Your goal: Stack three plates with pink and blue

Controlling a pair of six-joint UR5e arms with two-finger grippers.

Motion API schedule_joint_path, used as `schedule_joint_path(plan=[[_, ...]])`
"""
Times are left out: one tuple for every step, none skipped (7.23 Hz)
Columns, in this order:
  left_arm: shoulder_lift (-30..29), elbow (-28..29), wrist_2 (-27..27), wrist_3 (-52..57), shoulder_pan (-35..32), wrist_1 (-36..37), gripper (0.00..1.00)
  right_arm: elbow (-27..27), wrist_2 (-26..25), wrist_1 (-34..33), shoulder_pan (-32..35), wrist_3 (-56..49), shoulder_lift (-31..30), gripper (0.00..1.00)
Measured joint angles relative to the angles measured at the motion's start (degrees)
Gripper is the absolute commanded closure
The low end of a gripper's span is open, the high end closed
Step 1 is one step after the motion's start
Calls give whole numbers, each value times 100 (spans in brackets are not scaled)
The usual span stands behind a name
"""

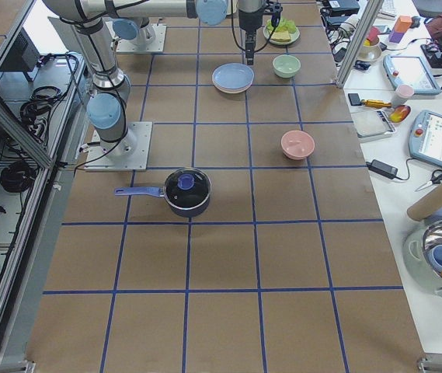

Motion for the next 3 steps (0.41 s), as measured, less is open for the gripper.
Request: schedule_joint_path(plan=[[-2, 2, 2, 0, 1, 0, 0, 17, -2, 0, 2, 0, 2, 0], [-2, 4, 2, 0, 1, 0, 0, 27, -5, 0, 4, 0, 4, 0], [1, 11, 5, 0, 4, -6, 0, 38, -9, 1, 8, 0, 3, 0]])
